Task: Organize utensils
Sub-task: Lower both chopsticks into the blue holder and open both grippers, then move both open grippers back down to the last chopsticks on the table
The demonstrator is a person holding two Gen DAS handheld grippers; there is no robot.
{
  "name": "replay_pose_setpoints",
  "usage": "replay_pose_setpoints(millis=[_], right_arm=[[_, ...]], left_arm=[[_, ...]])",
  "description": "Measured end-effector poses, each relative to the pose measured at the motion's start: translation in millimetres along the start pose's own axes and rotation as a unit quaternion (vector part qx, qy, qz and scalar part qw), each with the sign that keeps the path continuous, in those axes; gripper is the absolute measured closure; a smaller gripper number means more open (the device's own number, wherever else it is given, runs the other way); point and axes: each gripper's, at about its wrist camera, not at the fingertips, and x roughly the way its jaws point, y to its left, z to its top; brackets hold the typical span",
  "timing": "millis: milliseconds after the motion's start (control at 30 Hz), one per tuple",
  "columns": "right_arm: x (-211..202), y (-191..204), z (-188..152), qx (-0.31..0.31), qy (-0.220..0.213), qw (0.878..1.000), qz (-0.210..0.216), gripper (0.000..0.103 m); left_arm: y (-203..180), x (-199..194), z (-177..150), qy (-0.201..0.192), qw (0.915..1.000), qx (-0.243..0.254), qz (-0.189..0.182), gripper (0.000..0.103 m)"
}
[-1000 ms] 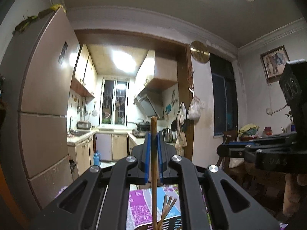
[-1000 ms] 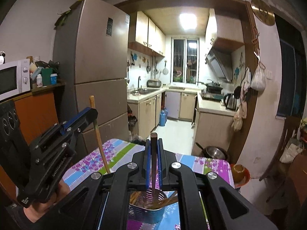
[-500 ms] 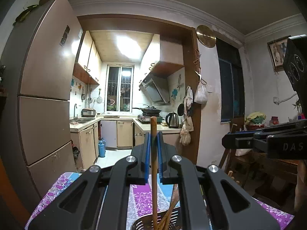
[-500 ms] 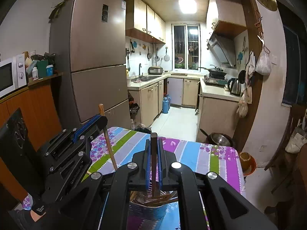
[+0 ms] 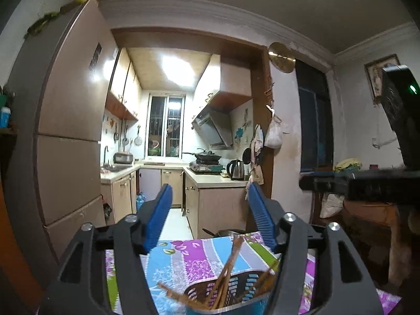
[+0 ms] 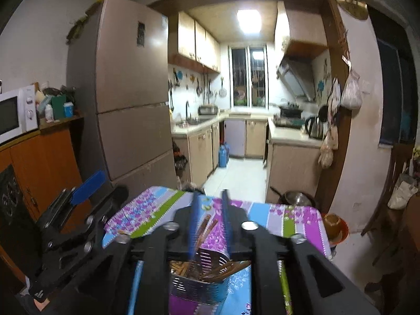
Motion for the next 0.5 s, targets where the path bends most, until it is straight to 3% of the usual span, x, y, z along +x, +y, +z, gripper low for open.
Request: replay_pose_setpoints(millis=[167, 233, 367, 500], right_arm=[[-74.6, 13.9, -21.7, -0.007, -0.053, 0.999, 0.006, 0.053], [-107.3, 19.5, -49.6, -0.003, -0.068, 0.998, 0.012, 0.051], [-148.6, 34.1, -129.6, 0.004, -0.062, 0.998, 0.014, 0.049], [-160.7, 43.5, -209.3, 0.040, -0.022, 0.999, 0.012, 0.049]], left_arm=[[6.5, -82.6, -10.7, 0.012, 0.9995, 0.030, -0.005, 0.025], [13.3, -114.8, -29.2, 0.031, 0.9992, 0.024, -0.005, 0.023], [19.1, -161.4, -85.6, 0.096, 0.9952, 0.013, -0.012, 0.022], [17.0, -197.7, -155.2, 0.177, 0.9837, -0.016, -0.025, 0.022]])
